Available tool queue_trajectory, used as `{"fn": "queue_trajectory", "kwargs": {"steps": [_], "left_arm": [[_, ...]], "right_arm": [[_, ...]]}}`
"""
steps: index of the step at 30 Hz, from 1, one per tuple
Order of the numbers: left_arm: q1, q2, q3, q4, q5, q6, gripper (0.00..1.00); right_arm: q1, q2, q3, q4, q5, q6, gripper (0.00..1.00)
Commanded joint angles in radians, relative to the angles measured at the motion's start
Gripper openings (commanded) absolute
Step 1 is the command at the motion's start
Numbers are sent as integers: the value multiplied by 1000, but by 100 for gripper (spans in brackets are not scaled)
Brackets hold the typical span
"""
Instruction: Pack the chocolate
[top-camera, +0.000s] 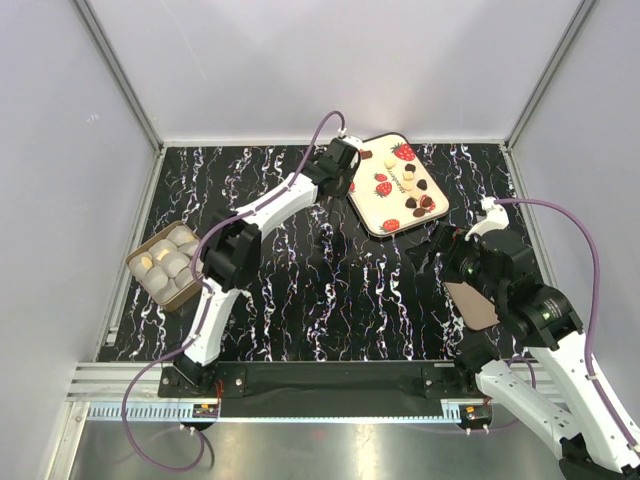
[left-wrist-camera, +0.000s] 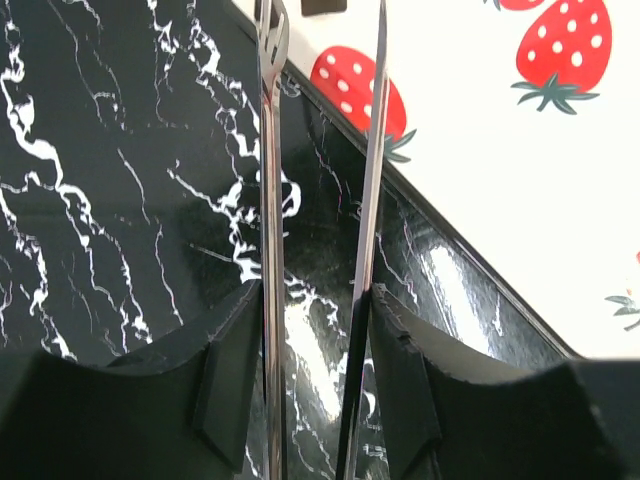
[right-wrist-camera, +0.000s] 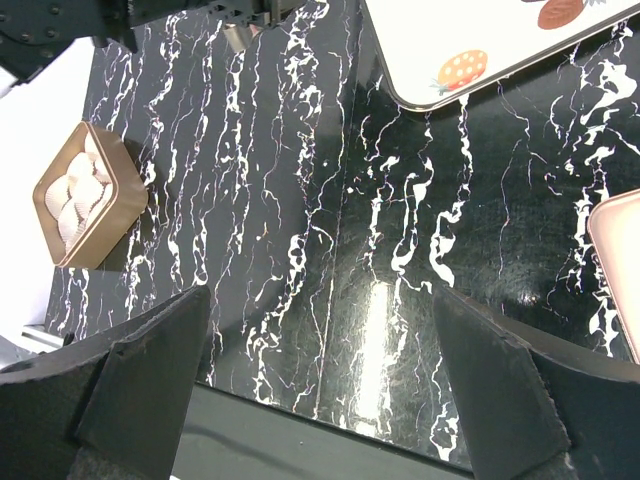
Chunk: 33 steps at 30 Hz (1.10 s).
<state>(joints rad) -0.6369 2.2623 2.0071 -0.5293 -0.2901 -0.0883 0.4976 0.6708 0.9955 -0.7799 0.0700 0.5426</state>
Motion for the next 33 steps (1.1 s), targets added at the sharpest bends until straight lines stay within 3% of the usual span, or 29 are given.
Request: {"fn": "queue_trajectory", "kwargs": {"steps": [1,22,33], "left_arm": [[-1,20,65,63,-34,28,49],[-32,75,50,81,-83,59,48],[-33,86,56,54,-81,47,40]], "right_arm": [[7,6,11,48,28,-23,100],[7,-16,-9,54,57,-50,100],[7,-30,-12,50,76,-66,100]]}}
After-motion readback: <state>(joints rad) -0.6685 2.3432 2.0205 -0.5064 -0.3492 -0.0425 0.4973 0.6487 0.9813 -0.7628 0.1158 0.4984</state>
